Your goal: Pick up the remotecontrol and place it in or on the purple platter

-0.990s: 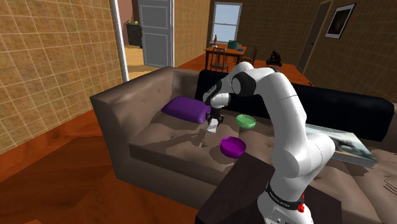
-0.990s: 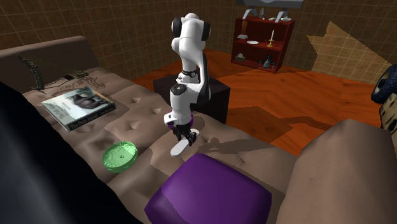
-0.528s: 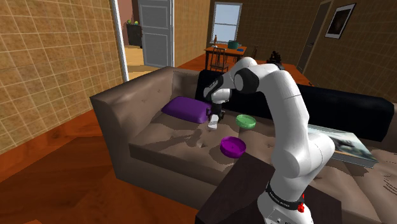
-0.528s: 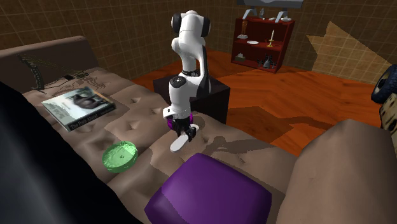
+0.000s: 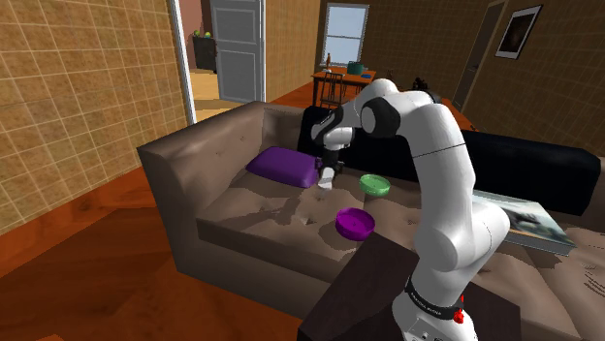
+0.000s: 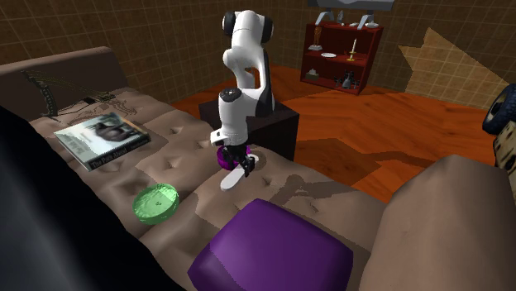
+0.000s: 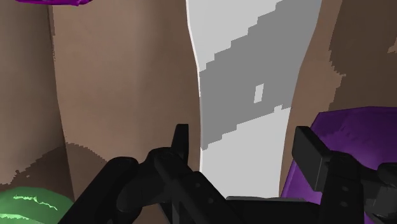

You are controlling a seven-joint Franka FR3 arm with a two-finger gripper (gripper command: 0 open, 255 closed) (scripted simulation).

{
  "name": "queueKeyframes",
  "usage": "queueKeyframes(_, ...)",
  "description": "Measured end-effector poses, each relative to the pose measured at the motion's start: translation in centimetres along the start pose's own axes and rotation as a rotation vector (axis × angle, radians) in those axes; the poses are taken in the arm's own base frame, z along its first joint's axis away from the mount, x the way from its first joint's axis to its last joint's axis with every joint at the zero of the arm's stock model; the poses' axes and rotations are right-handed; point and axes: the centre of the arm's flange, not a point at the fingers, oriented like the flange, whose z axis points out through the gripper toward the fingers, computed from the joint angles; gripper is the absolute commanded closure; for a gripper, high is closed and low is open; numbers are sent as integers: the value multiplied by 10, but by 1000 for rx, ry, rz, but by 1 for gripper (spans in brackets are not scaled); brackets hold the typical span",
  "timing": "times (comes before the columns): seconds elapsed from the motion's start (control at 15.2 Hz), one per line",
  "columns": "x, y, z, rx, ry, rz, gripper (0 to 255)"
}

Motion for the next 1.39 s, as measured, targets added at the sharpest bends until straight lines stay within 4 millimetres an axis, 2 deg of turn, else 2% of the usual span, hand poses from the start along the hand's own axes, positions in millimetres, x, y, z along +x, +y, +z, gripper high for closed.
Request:
queueKeyframes(0.2,-19,19,-5,0,0,0,255)
queueKeyframes(0.53,-67,60,-7,0,0,1,255)
queueKeyframes(1.19,-165,157,-7,-1,0,2,255)
queueKeyframes(1.39,-175,166,3,0,-1,0,255)
